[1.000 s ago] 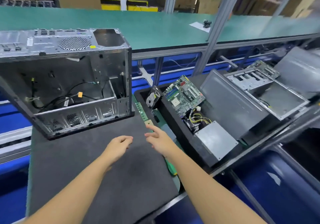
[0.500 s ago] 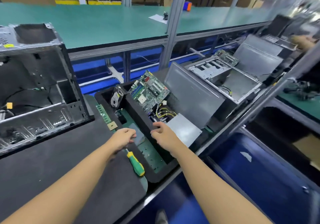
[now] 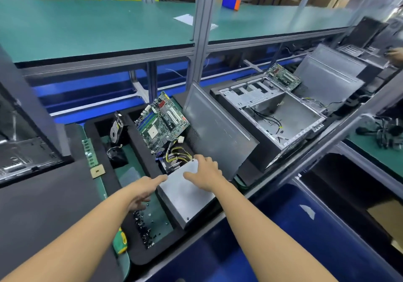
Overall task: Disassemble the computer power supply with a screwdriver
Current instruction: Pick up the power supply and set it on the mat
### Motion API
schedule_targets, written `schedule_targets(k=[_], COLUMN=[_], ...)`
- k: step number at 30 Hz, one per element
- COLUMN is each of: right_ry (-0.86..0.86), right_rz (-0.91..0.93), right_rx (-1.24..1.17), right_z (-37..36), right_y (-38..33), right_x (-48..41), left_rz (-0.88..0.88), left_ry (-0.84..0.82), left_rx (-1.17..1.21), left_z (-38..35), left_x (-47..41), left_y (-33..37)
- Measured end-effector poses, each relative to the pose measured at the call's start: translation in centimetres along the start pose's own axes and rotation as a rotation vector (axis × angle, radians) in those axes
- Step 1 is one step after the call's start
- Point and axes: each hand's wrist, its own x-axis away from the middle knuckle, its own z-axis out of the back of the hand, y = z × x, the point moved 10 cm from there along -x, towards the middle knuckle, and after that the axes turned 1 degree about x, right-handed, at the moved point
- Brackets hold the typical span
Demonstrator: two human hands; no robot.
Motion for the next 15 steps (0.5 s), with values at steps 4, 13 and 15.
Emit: schedule_targets(k=[4,13,15], right_ry=[-0.066,-0.259,-0.282], right_rz=[-0.121,-0.17,-0.141], right_rx=[-0.025,-0.366,-0.382], right_z=[-0.6,-3.8,-4.2], right_y=[3.8,6.9,6.6], right_x=[-1.7,-3.0,-3.3], left_rz=[0.094,0.094,0.073], left_ry=[-0.061,-0.119,-0.114], left_rx=[0.1,0.291,0.359], left_z=[-2.1,-4.4,-4.4], left_x=[-1.5,-3.7,-4.0], left_y=[-1.0,-1.4,-1.4])
